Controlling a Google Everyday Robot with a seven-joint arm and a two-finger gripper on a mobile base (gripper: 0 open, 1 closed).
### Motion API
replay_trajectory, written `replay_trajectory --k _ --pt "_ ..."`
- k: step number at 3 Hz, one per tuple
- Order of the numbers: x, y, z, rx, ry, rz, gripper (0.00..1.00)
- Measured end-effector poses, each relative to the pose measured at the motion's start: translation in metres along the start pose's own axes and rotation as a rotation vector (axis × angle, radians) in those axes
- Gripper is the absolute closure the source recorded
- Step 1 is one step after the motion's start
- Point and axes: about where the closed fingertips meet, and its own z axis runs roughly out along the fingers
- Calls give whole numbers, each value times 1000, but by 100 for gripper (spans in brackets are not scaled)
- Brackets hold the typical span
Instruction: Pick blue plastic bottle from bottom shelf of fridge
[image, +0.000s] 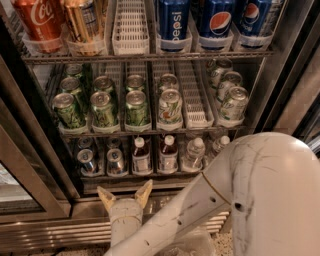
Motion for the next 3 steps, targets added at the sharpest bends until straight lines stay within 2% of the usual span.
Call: replay_trajectory --k 1,2,3 --pt "0 -1 14 20 -28 -21 6" --pt "5 -5 22 37 -28 -48 21" --pt "10 -16 28 67 -21 -71 22"
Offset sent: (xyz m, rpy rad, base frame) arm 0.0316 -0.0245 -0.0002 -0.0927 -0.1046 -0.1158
